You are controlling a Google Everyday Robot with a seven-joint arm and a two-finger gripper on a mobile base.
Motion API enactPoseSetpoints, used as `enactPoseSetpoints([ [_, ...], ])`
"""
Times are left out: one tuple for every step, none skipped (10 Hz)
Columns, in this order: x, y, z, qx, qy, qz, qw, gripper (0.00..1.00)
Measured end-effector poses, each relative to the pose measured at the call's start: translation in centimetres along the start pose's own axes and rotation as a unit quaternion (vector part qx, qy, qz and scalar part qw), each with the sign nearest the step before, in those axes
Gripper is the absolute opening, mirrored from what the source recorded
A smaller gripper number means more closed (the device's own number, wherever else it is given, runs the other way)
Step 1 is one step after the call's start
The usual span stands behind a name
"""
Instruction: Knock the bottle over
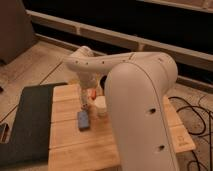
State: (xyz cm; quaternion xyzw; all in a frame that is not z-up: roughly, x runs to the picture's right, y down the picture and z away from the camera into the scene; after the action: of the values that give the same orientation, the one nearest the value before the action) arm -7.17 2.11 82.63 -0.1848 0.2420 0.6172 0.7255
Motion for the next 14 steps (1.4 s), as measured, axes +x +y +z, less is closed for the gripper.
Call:
enactPoseSetpoints([
  [-0.4, -0.3, -0.2, 0.003, -0.012, 0.000, 0.9999, 0.65],
  [-0.8, -0.6, -0.4, 0.005, -0.023, -0.001, 0.9997, 0.65],
  [-1.0, -0.8, -0.4, 0.006, -0.029, -0.001, 0.9996, 0.65],
  [-1.3, -0.9, -0.3, 0.004, -0.033, -0.001, 0.9994, 0.65],
  [-1.5, -1.0, -0.1, 0.002, -0.035, -0.001, 0.9994, 0.65],
  [-1.9, -1.0, 0.2, -0.001, -0.037, -0.006, 0.9993, 0.65],
  [-2.3, -0.9, 0.5, -0.004, -0.039, -0.010, 0.9992, 0.65],
  [-2.8, -0.6, 0.8, -0.010, -0.042, -0.015, 0.9990, 0.65],
  [-3.4, -0.2, 1.0, -0.017, -0.045, -0.024, 0.9986, 0.65],
  [-3.7, 0.2, 1.1, -0.022, -0.046, -0.029, 0.9983, 0.65],
  [-3.7, 0.7, 1.2, -0.027, -0.046, -0.036, 0.9979, 0.65],
  [-3.4, 0.9, 1.3, -0.029, -0.042, -0.040, 0.9979, 0.65],
  [-2.6, 1.1, 1.5, -0.034, -0.034, -0.041, 0.9980, 0.65],
  [-1.6, 1.3, 1.2, -0.040, -0.023, -0.041, 0.9981, 0.65],
])
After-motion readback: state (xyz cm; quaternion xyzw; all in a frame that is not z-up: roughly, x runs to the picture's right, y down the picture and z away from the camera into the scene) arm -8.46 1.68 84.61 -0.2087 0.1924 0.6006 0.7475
